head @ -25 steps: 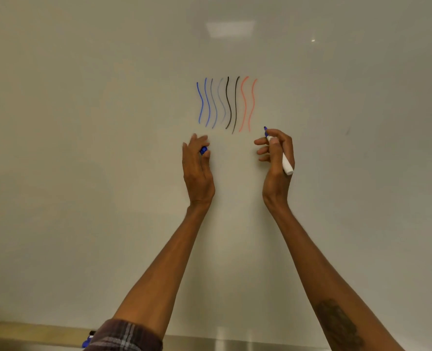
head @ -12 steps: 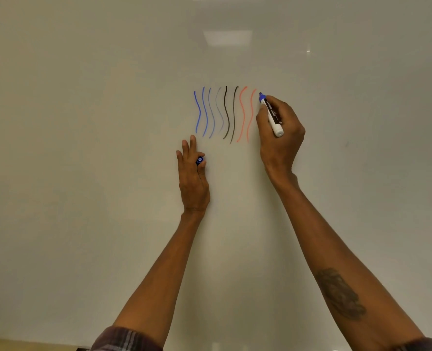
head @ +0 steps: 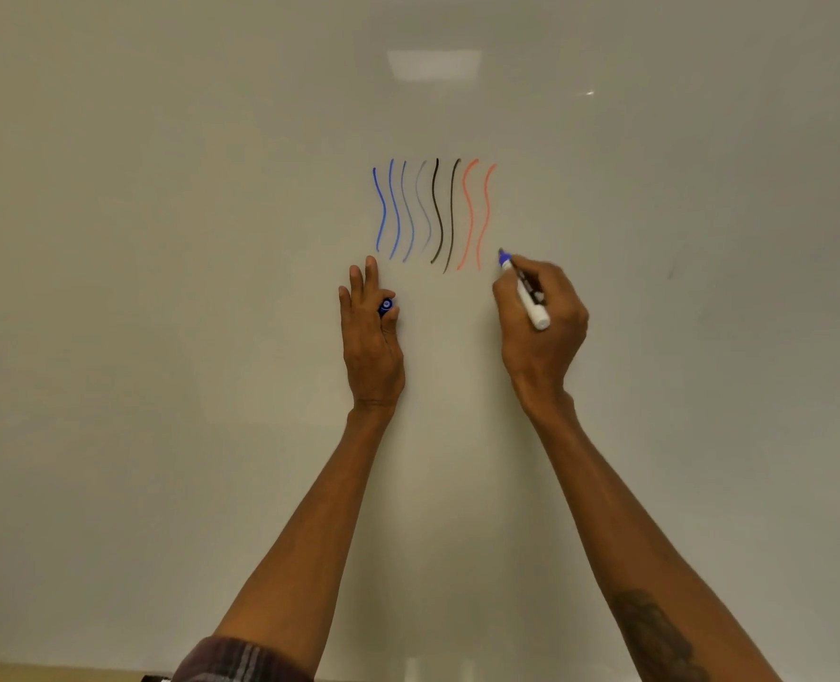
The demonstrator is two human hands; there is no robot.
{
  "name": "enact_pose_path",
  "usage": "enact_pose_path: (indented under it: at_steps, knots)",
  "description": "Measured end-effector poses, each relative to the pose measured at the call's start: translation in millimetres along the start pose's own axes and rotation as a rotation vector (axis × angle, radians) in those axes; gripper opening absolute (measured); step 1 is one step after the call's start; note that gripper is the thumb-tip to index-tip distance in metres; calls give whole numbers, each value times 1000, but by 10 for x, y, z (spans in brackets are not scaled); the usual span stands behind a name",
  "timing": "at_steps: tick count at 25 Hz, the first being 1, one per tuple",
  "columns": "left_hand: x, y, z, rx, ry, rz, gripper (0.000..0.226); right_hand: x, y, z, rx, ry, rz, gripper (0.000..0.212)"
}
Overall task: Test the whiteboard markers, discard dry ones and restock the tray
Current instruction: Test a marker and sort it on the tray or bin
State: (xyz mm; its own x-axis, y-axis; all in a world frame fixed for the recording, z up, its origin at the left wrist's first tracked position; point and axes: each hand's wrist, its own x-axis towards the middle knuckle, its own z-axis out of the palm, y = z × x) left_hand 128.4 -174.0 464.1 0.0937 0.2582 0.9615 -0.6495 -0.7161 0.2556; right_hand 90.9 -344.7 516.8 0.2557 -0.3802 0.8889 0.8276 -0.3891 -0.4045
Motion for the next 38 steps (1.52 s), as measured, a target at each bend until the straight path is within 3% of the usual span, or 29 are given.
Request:
enact_pose_path:
  at_steps: [3, 6, 9, 13, 16, 19, 21, 23, 26, 31, 38]
  knots:
    - [4, -19, 3, 5, 5, 3, 24, 451, -114, -6, 76, 67, -24, 18]
    - [1, -16, 7, -8, 15, -7, 23, 730, -141, 78, 1, 40, -110, 23]
    - [4, 4, -4, -12, 24, -6, 29, 572, 2, 68, -132, -38, -227, 23]
    - [15, 33, -29, -13, 16, -33, 39, 46, 166, -52, -167, 16, -184, 13]
    - [14, 88, -79, -46, -20, -73, 51, -244, 150, -127, -6, -112, -3, 15]
    - [-31, 181, -150, -94, -83, -273, 50, -370, 97, -202, 347, -231, 305, 18]
    - [-82, 201, -212, -121, -79, -296, 45, -512, 66, -206, 504, -301, 489, 17]
    - [-201, 240, -299, -155, -9, -298, 33, -739, 67, -170, 614, -350, 658, 18]
    - [-389, 345, -462, -240, 128, -447, 26, -1090, 93, -117, 778, -423, 869, 25]
    - [-728, 387, -706, -348, 221, -762, 32, -1495, 23, 2, 853, -505, 1010, 24]
    - [-1031, 252, -941, -400, 252, -940, 27, -1860, -82, 72, 820, -571, 1074, 20]
